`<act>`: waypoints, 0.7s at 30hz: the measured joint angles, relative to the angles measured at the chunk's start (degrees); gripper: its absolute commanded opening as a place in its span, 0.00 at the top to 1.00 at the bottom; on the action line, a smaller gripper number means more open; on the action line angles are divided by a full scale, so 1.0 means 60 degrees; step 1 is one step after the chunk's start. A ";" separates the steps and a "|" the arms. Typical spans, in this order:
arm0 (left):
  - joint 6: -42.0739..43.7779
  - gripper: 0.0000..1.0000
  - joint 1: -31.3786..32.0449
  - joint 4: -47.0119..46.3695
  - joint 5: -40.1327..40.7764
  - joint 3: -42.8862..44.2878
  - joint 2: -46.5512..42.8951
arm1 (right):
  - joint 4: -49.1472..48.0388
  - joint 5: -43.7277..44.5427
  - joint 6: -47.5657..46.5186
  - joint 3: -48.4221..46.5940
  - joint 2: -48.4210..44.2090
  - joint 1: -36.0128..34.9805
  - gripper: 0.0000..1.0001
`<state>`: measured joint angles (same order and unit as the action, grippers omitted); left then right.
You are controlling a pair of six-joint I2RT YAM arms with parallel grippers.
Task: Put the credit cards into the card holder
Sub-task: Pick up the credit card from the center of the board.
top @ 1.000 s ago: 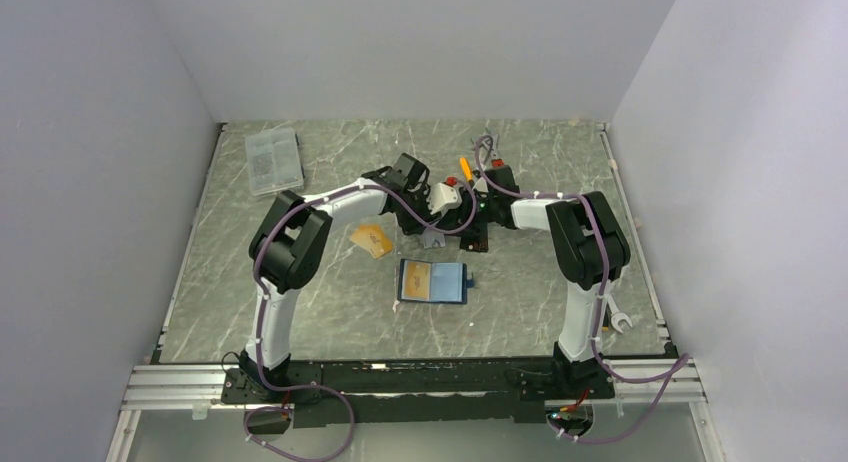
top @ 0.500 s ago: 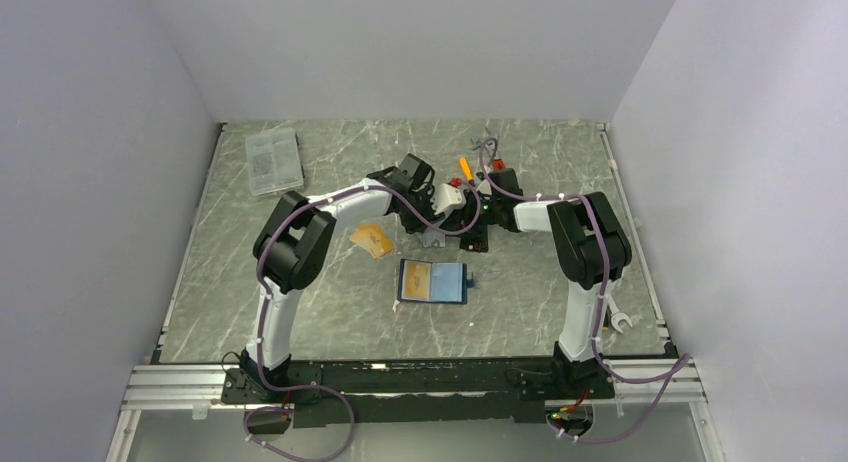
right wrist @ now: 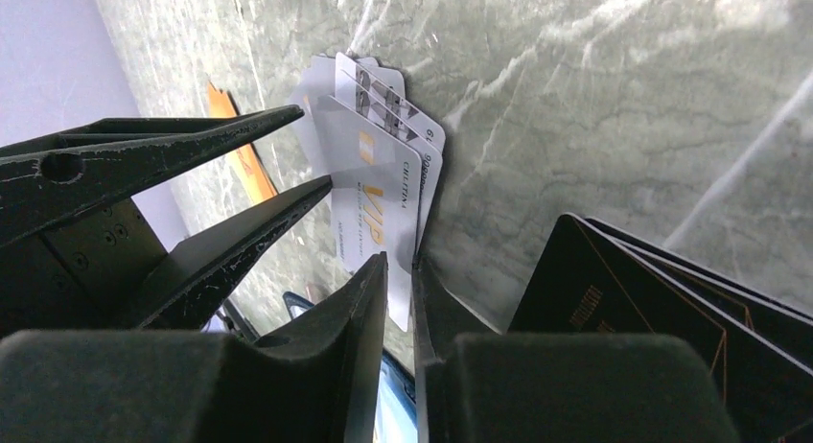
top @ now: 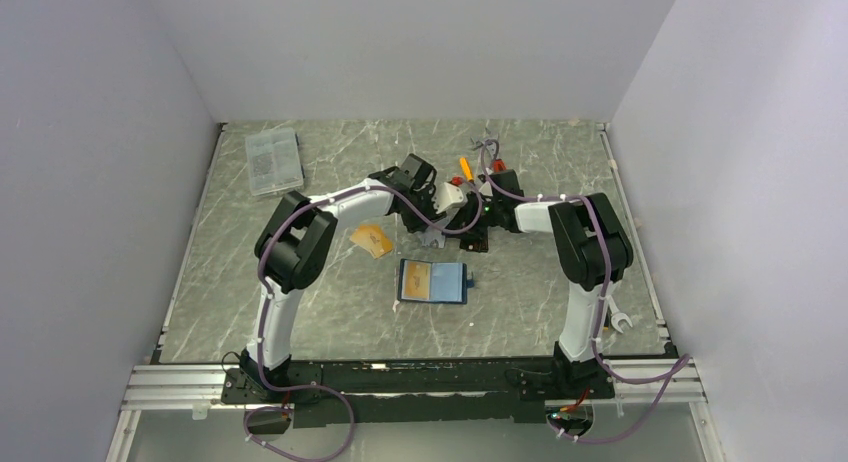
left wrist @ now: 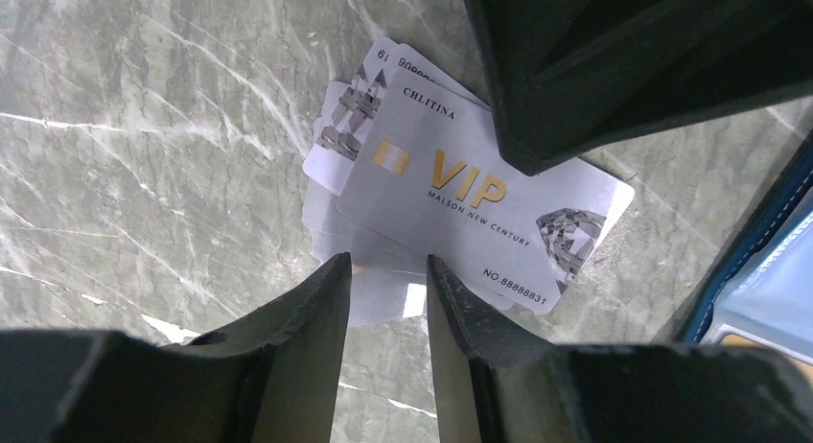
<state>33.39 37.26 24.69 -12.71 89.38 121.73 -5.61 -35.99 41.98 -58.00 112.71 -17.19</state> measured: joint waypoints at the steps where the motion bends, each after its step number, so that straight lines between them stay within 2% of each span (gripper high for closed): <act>1: 0.0000 0.60 0.0018 -0.0015 0.0018 0.0000 0.0004 | 0.0091 0.0036 -0.0022 0.0004 -0.0047 -0.0011 0.85; 6: -0.0018 0.60 0.0062 -0.0051 0.0058 0.0000 0.0004 | 0.0372 0.0178 -0.0036 0.0058 -0.0200 -0.0055 0.87; 9: -0.0058 0.61 0.0066 -0.0044 0.0055 0.0000 0.0004 | 0.0441 0.0182 -0.0025 0.0080 -0.0302 -0.0084 0.85; 12: -0.0186 0.62 0.0051 -0.0040 0.0025 0.0000 0.0004 | 0.0397 0.0157 0.0058 0.0091 -0.0448 -0.0087 0.70; 14: -0.0266 0.62 0.0026 -0.0033 -0.0062 0.0000 0.0004 | 0.0211 0.0095 0.0193 0.0127 -0.0499 -0.0087 0.67; 21: -0.0579 0.63 -0.0055 0.0025 -0.0444 0.0000 0.0004 | -0.0291 -0.0033 0.0561 0.0397 -0.0463 -0.0087 0.68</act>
<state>29.91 36.93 24.84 -15.38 89.38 121.75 -7.35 -36.18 45.34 -55.61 109.93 -17.72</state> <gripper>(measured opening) 0.374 0.339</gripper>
